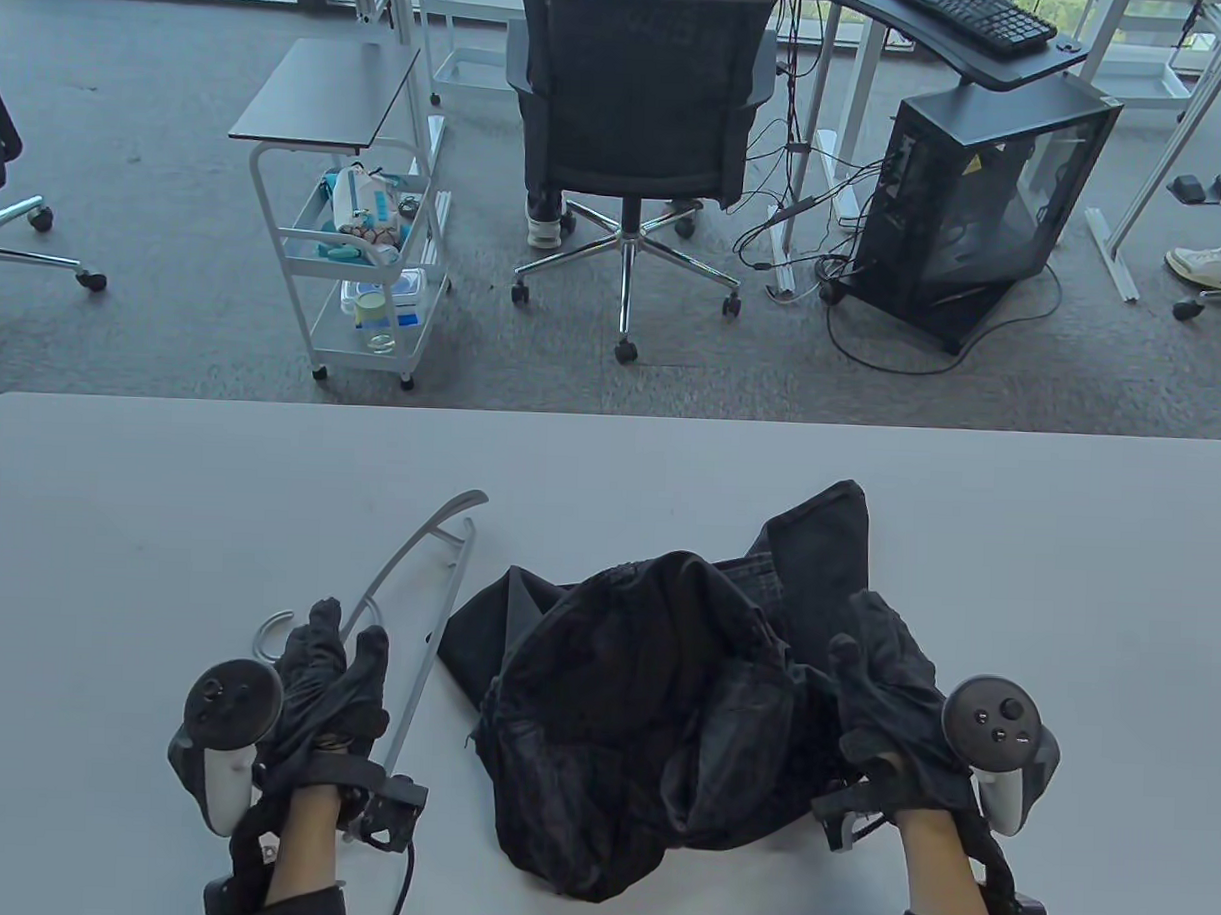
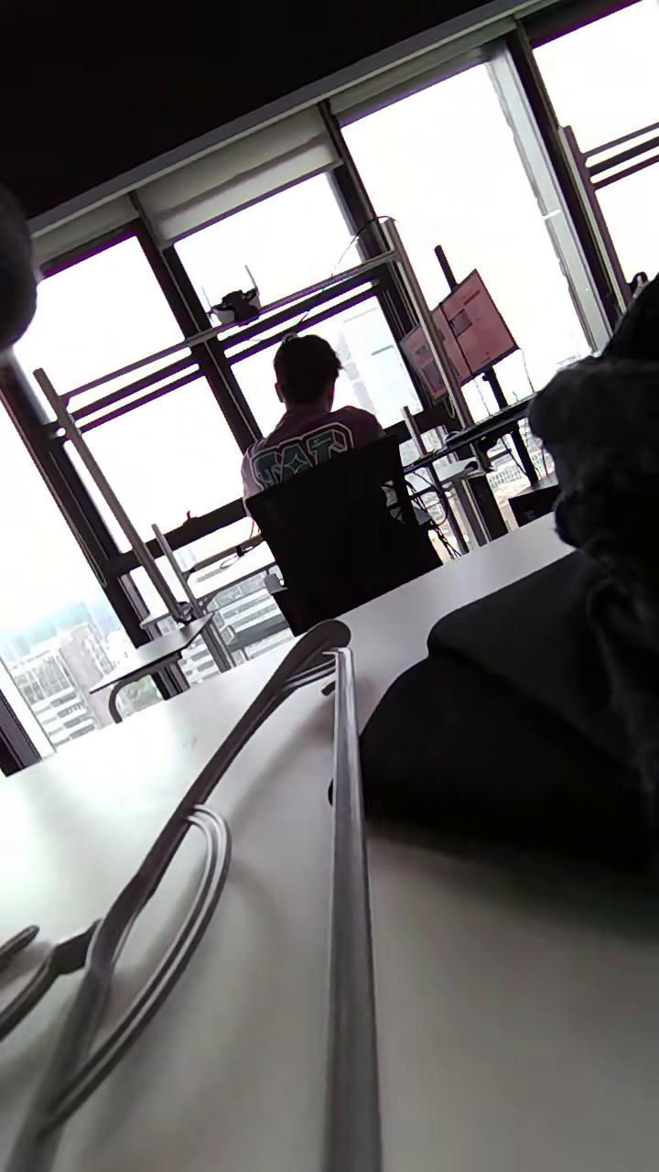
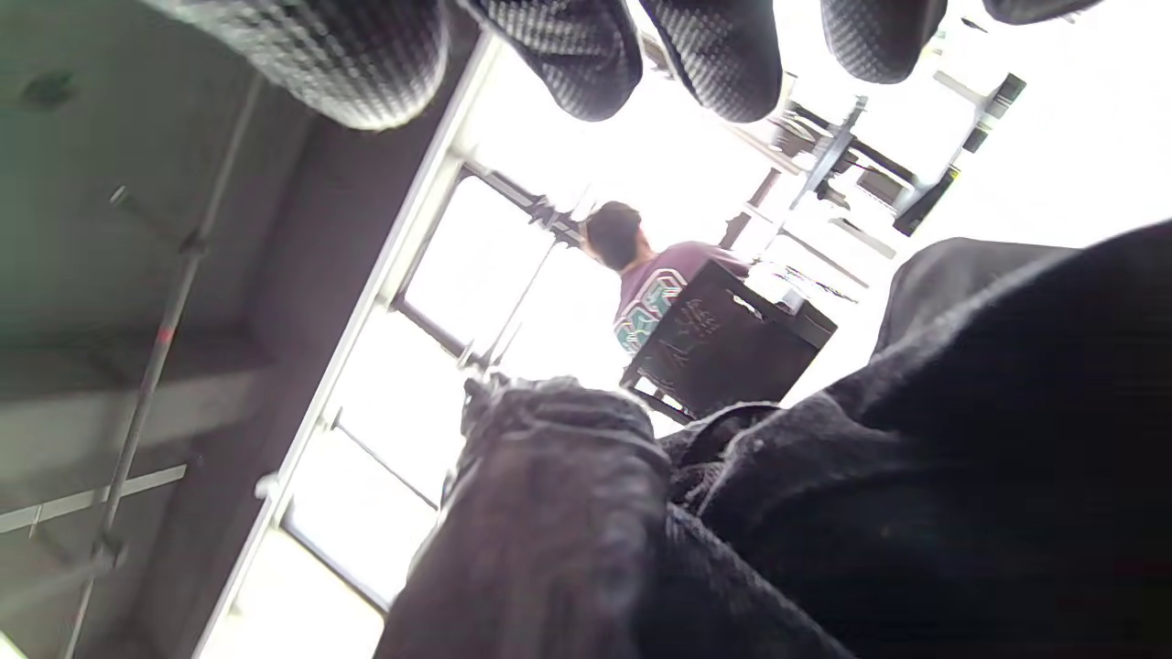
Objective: Remove trousers from gray hanger
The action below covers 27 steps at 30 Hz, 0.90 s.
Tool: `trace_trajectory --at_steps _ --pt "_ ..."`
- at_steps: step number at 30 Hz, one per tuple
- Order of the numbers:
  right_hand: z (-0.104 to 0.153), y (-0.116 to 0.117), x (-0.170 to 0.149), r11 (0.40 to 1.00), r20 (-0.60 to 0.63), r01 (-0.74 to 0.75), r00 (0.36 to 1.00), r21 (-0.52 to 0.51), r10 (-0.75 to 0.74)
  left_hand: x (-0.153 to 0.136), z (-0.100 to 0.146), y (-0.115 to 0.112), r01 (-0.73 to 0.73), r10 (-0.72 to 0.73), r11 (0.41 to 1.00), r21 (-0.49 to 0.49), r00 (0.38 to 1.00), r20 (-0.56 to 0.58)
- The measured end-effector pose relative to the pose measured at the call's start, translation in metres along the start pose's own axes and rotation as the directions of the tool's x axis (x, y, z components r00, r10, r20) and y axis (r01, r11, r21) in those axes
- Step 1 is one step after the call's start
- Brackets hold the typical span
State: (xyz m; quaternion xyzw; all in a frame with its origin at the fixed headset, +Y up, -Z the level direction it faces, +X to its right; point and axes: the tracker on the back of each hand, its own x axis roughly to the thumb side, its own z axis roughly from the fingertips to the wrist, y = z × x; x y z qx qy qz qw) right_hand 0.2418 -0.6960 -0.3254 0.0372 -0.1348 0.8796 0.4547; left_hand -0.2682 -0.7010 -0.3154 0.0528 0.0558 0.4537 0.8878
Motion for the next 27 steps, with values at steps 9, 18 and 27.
trace_trajectory --at_steps 9,18,27 --pt "0.015 0.027 0.05 0.958 0.23 -0.279 0.938 0.06 0.259 0.046 0.016 -0.038 0.315 -0.304 0.949 -0.018 0.927 0.22" --pt "0.031 0.052 0.056 0.921 0.254 -0.352 0.918 0.166 0.305 0.053 0.026 -0.071 0.51 -0.465 0.855 -0.096 0.835 0.296" --pt "0.031 0.052 0.053 0.931 0.219 -0.333 0.929 0.152 0.297 0.05 0.027 -0.067 0.488 -0.449 0.868 -0.091 0.85 0.276"
